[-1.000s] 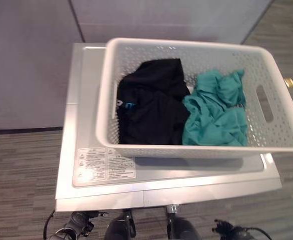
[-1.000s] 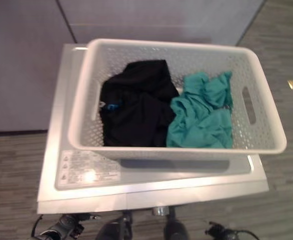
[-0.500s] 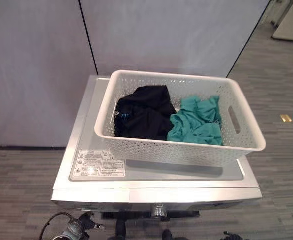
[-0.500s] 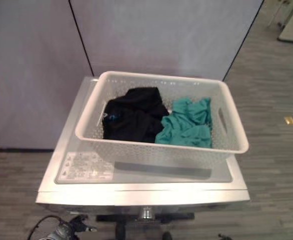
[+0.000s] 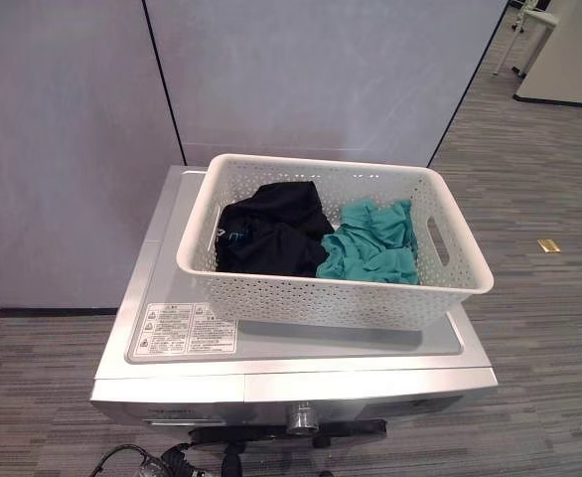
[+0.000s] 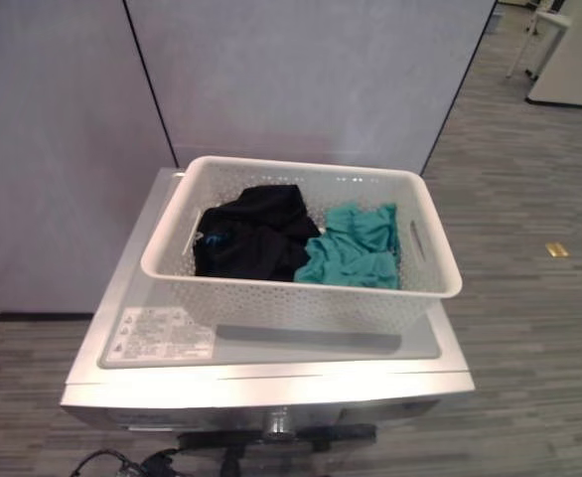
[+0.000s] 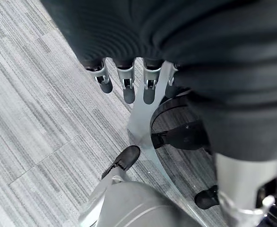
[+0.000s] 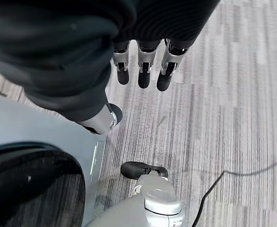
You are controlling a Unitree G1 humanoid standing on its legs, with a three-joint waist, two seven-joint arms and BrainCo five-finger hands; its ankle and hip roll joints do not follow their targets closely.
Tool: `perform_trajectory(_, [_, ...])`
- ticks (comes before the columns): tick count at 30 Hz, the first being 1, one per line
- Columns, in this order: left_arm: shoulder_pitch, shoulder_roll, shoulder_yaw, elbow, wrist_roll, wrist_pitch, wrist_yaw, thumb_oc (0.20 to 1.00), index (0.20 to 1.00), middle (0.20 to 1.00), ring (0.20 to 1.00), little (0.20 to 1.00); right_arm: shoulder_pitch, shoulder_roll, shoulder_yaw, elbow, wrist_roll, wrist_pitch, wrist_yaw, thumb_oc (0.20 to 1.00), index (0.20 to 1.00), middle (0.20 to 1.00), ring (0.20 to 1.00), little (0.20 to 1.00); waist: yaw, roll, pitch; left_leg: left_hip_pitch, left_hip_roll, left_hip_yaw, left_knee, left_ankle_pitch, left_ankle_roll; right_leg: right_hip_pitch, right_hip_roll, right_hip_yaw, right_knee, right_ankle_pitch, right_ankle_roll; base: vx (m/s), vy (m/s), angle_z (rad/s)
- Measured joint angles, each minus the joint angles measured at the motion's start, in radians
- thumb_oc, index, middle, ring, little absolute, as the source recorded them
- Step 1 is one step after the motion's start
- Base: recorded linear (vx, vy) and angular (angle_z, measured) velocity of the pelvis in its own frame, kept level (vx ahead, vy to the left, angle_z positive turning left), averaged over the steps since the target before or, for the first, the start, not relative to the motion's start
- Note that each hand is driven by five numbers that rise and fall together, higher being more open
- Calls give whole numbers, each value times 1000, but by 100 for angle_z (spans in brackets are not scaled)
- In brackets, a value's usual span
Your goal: Grab the laundry basket,head to the washer,open it,put in the laundry and shut it.
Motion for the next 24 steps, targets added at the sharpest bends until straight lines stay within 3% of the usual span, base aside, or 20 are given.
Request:
perform_trajectory(3, [-22,4,-11,-4,25,0,3,1000,1000,1000,1000,1000,-10,-5,32,-1,-37,-11,-5,1000,1000,1000,1000,1000,4,19,21,-50,5,-53,1,29,-11,-20,17,-42,1,1,-4,-265,-75,52])
perform_trajectory(8, [-94,0,-89,-50,25,-3,10,1000,1000,1000,1000,1000,-66,-38,52,5,-44,-12,-10,1000,1000,1000,1000,1000,30,96,83,-155,25,-188,14,81,-57,-59,66,-157,9,10,-41,-143,-8,66])
perform_trajectory(9, [-101,-9,-90,-49,25,-5,9,1000,1000,1000,1000,1000,-110,-57,71,3,-48,-13,-11,1000,1000,1000,1000,1000,43,106,98,-163,31,-202,15,78,-71,-67,72,-164,9,15,-62,-253,62,-10])
perform_trajectory(10, [-121,-6,-61,-16,14,0,10,1000,1000,1000,1000,1000,-193,-62,143,1,-81,-20,-25,1000,1000,1000,1000,1000,53,42,121,-237,-90,-326,293,-75,-111,-93,-17,-133,16,44,-67,-195,115,-39])
perform_trajectory(11, [-135,-2,-40,-2,14,0,9,1000,1000,1000,1000,1000,-211,-65,140,-11,-84,-22,-29,1000,1000,1000,1000,1000,51,10,131,-241,-121,-307,373,-125,-92,-99,-47,-122,18,58,-65,-147,169,-49])
perform_trajectory(12, [-144,-4,-30,10,14,1,10,1000,1000,1000,1000,1000,-214,-73,135,-25,-85,-23,-30,1000,1000,1000,1000,1000,44,0,133,-240,-128,-301,451,-177,-81,-101,-60,-110,18,62,-63,-59,104,-33])
perform_trajectory(13, [-149,-6,-24,11,11,0,10,1000,1000,1000,1000,1000,-209,-80,131,-38,-84,-22,-30,1000,1000,1000,1000,1000,35,1,131,-223,-107,-275,553,-234,-66,-97,-66,-105,17,67,-59,-41,186,-21])
perform_trajectory(14, [-150,-6,-16,10,0,-1,10,1000,1000,1000,1000,1000,-201,-79,131,-44,-84,-22,-31,1000,1000,1000,1000,1000,22,2,131,-202,-86,-249,577,-252,-53,-89,-64,-103,17,66,-56,-13,134,-3])
perform_trajectory(15, [-147,-11,-7,9,-15,-2,10,1000,1000,1000,1000,1000,-176,-83,130,-49,-84,-21,-31,1000,1000,1000,1000,1000,3,13,118,-141,-46,-242,527,-237,-52,-94,-72,-112,28,58,-42,-38,270,19])
perform_trajectory(16, [-159,-23,-3,9,-20,-7,9,1000,1000,1000,1000,1000,-151,-91,123,-51,-85,-17,-30,1000,1000,1000,1000,1000,-14,31,113,-127,-15,-217,570,-268,-58,-95,-66,-122,38,51,-33,-61,359,49])
perform_trajectory(17, [-180,-40,-13,7,-21,-8,9,1000,1000,1000,1000,1000,-109,-93,106,-62,-85,-9,-29,1000,1000,1000,1000,1000,-44,39,110,-60,11,-159,442,-289,-72,-110,-82,-129,88,44,-26,-67,364,53])
perform_trajectory(19, [-172,-45,-10,0,-22,-11,9,1000,1000,1000,1000,1000,-68,-72,79,-45,-84,-9,-28,1000,1000,1000,1000,1000,-63,38,93,17,2,-121,304,-288,-66,-115,-91,-132,116,52,-20,-57,257,28])
perform_trajectory(21, [-147,-38,-9,1,-22,-13,10,1000,1000,1000,1000,1000,-60,-48,51,-14,-77,-9,-26,1000,1000,1000,1000,1000,-55,37,74,95,-4,-123,189,-307,-14,-168,-94,-97,170,15,-9,-107,245,-39])
perform_trajectory(22, [-131,-22,-9,8,-22,-7,10,1000,1000,1000,1000,1000,-57,-33,54,-11,-76,-9,-26,1000,1000,1000,1000,1000,-55,11,55,84,-26,-117,203,-313,-4,-150,-104,-79,120,56,6,-178,260,-38])
perform_trajectory(23, [-125,-17,-9,17,-22,-6,10,1000,1000,1000,1000,1000,-56,-23,49,-9,-75,-9,-25,1000,1000,1000,1000,1000,-48,6,51,80,-43,-113,216,-314,-6,-148,-116,-79,108,72,12,-250,355,-16])
perform_trajectory(24, [-114,-16,-6,16,-22,-7,10,1000,1000,1000,1000,1000,-63,-8,54,12,-75,-9,-30,1000,1000,1000,1000,1000,-49,-9,44,36,-64,-94,290,-318,-14,-158,-131,-77,104,102,14,-229,286,-18])
